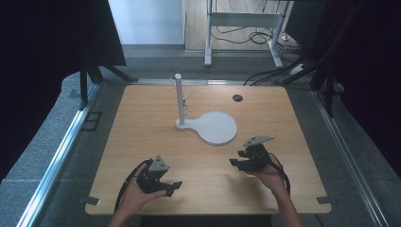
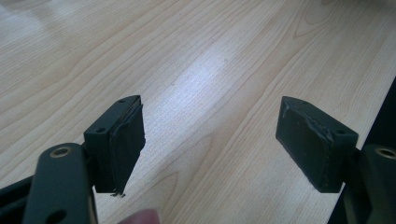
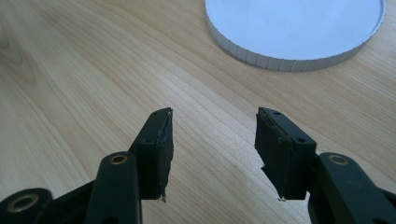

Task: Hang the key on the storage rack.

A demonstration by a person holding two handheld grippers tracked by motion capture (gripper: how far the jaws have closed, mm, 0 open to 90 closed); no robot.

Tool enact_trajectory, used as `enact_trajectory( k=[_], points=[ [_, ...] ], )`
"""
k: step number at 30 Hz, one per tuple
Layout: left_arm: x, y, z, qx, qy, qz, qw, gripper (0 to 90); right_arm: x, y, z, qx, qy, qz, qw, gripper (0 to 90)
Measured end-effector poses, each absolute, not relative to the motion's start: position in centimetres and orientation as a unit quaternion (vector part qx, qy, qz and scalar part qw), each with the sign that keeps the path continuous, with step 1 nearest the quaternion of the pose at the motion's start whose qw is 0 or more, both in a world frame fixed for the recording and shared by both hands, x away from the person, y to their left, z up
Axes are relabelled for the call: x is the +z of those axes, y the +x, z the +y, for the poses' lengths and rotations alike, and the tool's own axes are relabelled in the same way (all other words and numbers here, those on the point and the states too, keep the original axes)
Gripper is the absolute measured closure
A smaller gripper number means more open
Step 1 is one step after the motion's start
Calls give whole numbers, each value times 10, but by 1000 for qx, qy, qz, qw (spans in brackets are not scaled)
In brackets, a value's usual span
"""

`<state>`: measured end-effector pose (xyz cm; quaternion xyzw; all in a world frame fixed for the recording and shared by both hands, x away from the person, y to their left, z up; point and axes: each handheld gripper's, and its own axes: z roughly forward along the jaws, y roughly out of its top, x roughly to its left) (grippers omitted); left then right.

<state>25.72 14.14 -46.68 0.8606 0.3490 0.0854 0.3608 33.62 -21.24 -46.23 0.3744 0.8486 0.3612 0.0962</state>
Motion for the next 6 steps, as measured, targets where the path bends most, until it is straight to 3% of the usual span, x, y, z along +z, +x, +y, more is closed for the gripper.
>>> enact_trajectory(
  k=[6],
  points=[
    [-466,258,145,87,858,351,364,242,-469,331,-216,353,384,846,107,406]
  ],
)
